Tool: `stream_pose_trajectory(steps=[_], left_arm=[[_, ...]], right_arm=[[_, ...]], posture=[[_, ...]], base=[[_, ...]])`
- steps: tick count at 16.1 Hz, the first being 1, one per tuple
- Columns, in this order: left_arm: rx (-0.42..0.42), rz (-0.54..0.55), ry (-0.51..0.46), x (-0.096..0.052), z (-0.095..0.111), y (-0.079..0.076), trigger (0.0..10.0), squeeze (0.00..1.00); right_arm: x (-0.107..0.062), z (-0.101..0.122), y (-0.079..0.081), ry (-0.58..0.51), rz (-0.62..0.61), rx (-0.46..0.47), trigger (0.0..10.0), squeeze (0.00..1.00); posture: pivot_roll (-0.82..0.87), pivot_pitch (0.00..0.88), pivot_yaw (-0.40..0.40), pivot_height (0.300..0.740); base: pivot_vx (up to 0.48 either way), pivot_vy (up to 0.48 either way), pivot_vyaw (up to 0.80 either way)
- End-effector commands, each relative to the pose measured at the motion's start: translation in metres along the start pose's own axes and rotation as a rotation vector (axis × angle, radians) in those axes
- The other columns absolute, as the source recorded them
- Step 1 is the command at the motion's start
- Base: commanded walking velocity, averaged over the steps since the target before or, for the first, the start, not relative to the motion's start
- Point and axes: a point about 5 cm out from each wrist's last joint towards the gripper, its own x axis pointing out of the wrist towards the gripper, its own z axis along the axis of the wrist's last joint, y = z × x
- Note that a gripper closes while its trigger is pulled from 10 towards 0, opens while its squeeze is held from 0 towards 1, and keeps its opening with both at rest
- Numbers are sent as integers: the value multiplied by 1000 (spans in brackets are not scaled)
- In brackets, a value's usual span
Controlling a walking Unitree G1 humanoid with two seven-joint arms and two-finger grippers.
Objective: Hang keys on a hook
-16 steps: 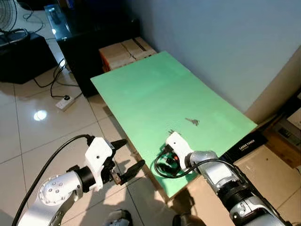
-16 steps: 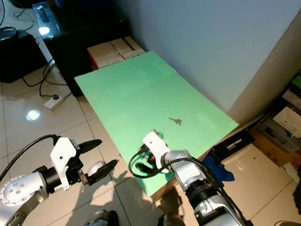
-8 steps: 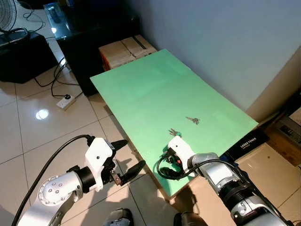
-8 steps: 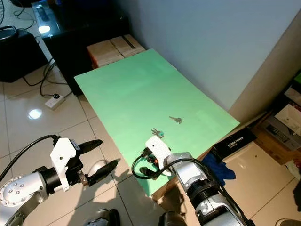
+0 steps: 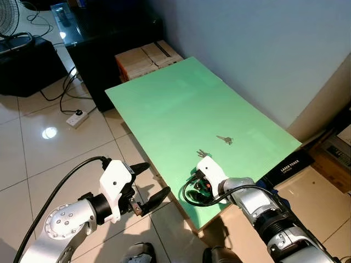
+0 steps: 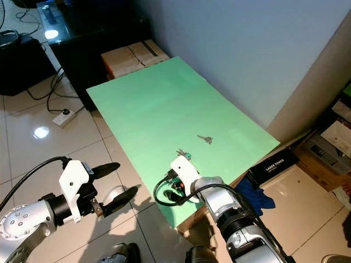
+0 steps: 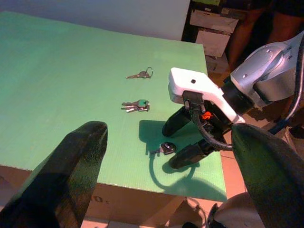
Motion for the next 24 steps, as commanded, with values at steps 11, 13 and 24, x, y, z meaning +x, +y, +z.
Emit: stream_pose_trajectory(steps=[11, 13, 24], left_arm=[[3, -31, -2, 0, 4, -3, 10000, 0], [4, -31, -2, 0, 4, -3, 10000, 0], [10, -24, -10, 2, 4, 1, 10000, 0]], right_arm=[[1, 2, -2, -12, 9, -1, 0, 0], [0, 2, -2, -17, 8, 6, 0, 0], [-19, 23, -29, -285, -202, 59, 0, 0]], posture=[[46, 153, 36, 740], [46, 153, 36, 740], [38, 145, 50, 740]], base=[[0, 0, 0], [0, 0, 0], [0, 0, 0]])
